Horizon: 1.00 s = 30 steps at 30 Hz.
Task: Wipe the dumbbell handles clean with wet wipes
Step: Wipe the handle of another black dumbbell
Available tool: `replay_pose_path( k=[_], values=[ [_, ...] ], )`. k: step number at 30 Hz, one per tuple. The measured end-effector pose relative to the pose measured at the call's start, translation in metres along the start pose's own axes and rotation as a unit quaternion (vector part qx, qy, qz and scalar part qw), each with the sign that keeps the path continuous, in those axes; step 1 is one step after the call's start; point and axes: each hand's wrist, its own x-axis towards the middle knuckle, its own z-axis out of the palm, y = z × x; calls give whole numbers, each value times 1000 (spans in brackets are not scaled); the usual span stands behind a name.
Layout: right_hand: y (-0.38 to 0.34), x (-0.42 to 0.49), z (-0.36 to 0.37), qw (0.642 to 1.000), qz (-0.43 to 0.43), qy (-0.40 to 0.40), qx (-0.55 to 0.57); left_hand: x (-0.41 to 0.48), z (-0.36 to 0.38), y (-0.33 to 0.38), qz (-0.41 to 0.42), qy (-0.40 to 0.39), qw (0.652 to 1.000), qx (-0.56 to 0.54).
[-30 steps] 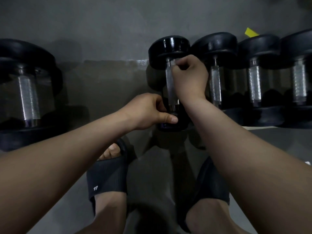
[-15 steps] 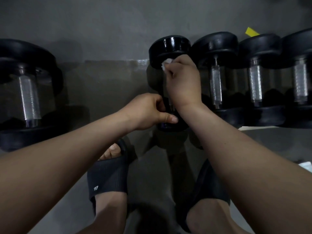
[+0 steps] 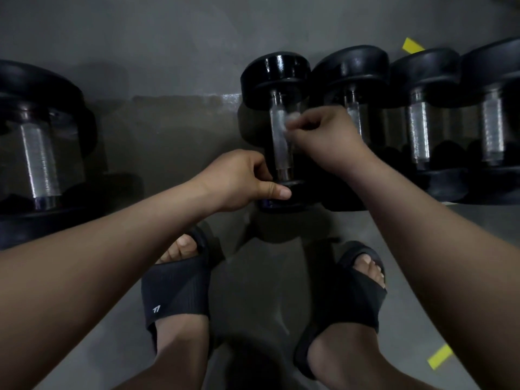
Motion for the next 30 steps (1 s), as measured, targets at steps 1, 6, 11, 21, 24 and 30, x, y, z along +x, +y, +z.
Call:
replay_pose_path(
  k=[1, 6, 11, 21, 24, 30],
  values=[
    [0, -8, -9, 998, -6, -52, -36, 0, 0, 0, -1, -1, 1000, -2],
    [-1, -10, -20, 970, -63, -153, -179, 0, 1, -1, -1, 1, 1000, -7],
    [-7, 11, -3, 999, -43, 10, -28, 0, 1, -1, -2, 6, 1000, -3],
    [-4, 9, -6, 997, 3, -26, -70, 1, 0, 0, -2, 1, 1000, -5],
    [-1, 31, 9, 994, 68, 14, 81, 1, 2, -3, -1, 8, 1000, -3],
    [3, 29, 9, 970, 158, -77, 167, -1, 1, -2, 1, 1, 1000, -10]
  ],
)
